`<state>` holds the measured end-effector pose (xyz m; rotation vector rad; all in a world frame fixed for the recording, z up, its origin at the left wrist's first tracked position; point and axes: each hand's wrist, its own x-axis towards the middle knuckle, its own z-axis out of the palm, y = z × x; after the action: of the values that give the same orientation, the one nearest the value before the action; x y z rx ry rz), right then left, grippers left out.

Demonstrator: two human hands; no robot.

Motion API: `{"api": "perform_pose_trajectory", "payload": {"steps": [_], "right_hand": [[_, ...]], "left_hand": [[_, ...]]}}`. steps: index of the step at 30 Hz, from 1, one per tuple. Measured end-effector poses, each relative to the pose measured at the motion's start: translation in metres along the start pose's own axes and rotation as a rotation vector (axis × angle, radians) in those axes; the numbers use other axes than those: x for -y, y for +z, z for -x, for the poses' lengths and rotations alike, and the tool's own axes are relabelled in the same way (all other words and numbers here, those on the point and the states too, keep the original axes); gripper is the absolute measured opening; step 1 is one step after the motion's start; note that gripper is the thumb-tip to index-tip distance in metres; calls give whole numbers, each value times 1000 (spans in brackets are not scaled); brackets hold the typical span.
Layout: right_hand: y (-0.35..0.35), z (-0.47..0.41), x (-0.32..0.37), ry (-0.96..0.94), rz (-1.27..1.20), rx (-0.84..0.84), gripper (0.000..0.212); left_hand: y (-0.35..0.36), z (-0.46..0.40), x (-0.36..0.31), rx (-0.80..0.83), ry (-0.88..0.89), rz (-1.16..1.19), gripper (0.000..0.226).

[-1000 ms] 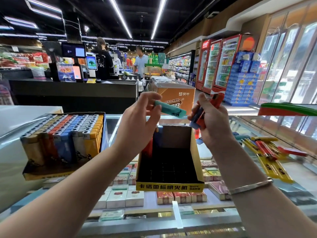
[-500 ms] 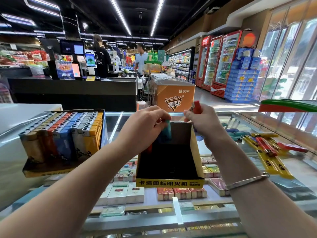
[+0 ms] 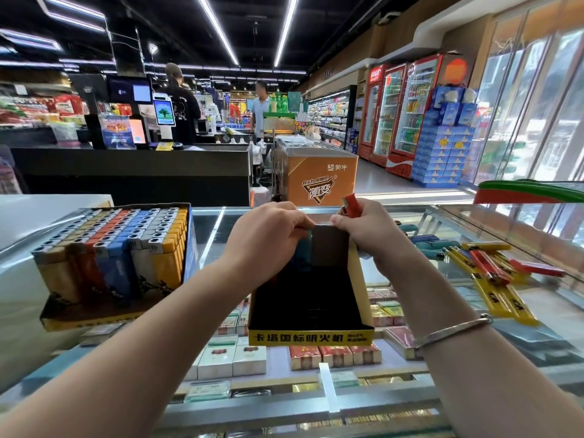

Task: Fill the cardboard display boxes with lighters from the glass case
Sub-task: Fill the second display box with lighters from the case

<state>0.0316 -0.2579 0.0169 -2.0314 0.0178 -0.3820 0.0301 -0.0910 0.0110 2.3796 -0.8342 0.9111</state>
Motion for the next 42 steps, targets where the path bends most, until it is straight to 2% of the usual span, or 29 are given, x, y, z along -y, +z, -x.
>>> {"api": "perform_pose_trajectory", "payload": {"steps": [3,10,14,17,22,28,32,35,38,42], "right_hand": [[1,0,0,1,-3,2,9],[0,2,2,-7,-15,-18,20],[-9,0,6,-92,-190,-191,29],[-17,-1,10,-81,-371,-238,31],[-17,3,17,-21,-712,-132,14],[-8,7,18,20,-752,50,13],[-4,9,17,-180,-635,90,12],[-1,11,18,-321,-548,117,13],[4,13,20,-368,-579,158,7],[4,15,19,-362,-575,184,14]], "left_hand": [[1,-1,-1,48,1,-27,16],[-1,-1,4,207,-86,-76,29],[-5,4,10,273,-32,-52,40],[-4,6,13,265,-20,-39,48],[-2,8,10,117,27,-16,55],[-9,8,-3,-54,170,91,45],[-13,7,-9,-8,48,308,47],[-13,5,-6,-1,-32,378,46],[-14,4,-4,14,-84,455,48],[-14,5,-2,66,-111,511,58]]}}
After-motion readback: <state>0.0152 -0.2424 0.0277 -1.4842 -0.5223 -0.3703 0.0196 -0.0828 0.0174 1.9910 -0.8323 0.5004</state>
